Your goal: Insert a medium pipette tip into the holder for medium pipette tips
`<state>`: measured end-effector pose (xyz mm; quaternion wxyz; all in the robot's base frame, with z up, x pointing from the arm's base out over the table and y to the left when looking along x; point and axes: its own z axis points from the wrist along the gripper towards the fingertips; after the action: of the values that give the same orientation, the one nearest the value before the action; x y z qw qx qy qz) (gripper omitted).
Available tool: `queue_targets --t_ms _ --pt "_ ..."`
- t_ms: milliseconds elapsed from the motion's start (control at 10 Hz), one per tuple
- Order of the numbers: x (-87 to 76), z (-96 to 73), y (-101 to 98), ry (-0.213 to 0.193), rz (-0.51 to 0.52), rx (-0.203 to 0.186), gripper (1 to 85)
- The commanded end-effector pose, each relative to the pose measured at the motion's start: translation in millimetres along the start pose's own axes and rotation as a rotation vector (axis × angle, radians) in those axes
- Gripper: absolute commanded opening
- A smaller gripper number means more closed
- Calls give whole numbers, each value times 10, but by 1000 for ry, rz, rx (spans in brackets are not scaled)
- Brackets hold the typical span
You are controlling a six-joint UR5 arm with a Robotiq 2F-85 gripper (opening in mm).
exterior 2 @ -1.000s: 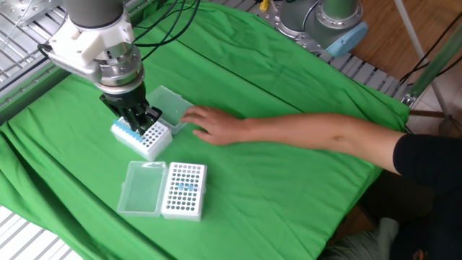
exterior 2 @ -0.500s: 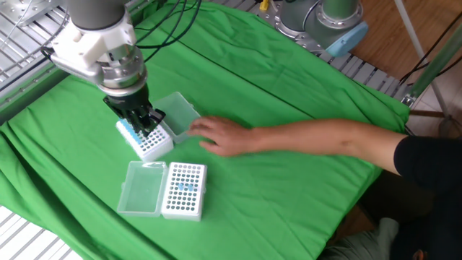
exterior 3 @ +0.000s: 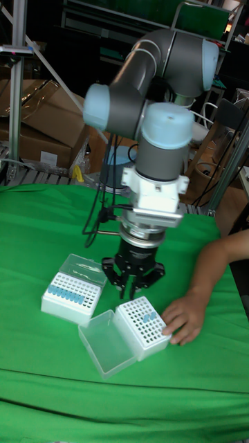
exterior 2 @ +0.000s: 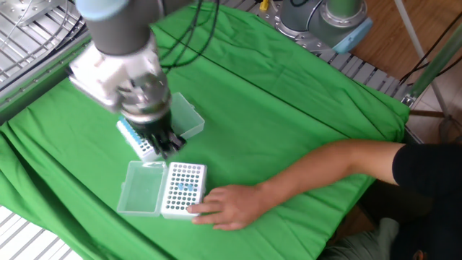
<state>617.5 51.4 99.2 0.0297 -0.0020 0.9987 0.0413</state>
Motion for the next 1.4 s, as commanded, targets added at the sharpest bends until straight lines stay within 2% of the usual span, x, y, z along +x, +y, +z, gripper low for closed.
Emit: queue_targets --t_ms 0,600,1000,1300 --pt "-117 78 415 -14 96 -28 243" --pt "-113 176 470 -27 121 -16 223" --pt "-6 184 380 1 104 10 207" --pt "14 217 326 1 97 25 210"
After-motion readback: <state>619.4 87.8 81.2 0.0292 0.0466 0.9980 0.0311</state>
